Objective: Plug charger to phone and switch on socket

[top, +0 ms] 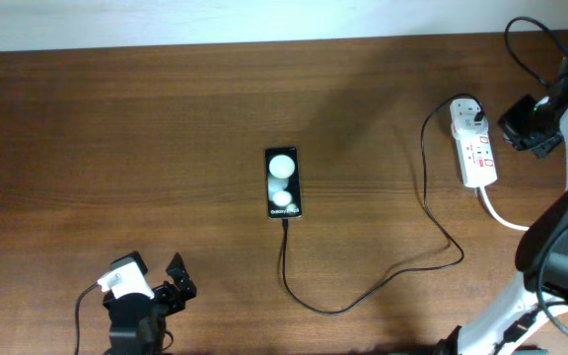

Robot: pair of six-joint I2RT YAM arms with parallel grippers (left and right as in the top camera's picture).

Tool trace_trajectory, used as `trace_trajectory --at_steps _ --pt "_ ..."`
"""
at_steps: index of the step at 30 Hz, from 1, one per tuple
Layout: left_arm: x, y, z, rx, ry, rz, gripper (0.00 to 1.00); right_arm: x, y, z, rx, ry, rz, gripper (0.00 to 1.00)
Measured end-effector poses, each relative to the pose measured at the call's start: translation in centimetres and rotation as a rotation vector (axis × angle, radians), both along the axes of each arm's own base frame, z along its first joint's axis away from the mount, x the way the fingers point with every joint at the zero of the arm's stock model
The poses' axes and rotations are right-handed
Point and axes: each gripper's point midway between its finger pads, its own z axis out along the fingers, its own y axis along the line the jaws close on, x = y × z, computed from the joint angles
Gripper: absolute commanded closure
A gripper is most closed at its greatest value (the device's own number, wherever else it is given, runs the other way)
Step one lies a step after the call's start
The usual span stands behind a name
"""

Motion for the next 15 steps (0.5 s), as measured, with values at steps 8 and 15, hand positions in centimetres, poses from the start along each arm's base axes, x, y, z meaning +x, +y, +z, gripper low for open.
trace_trajectory --at_steps 8,15 --pt "0.0 0.0 0.0 0.0 0.001 0.0 0.01 2.6 0.0 -4.9 0.079 -0.016 -0.033 0.96" --pt "0.0 0.0 0.0 0.0 0.001 0.0 0.01 3.7 0.3 -5.9 0.083 -0.033 -0.044 0.96"
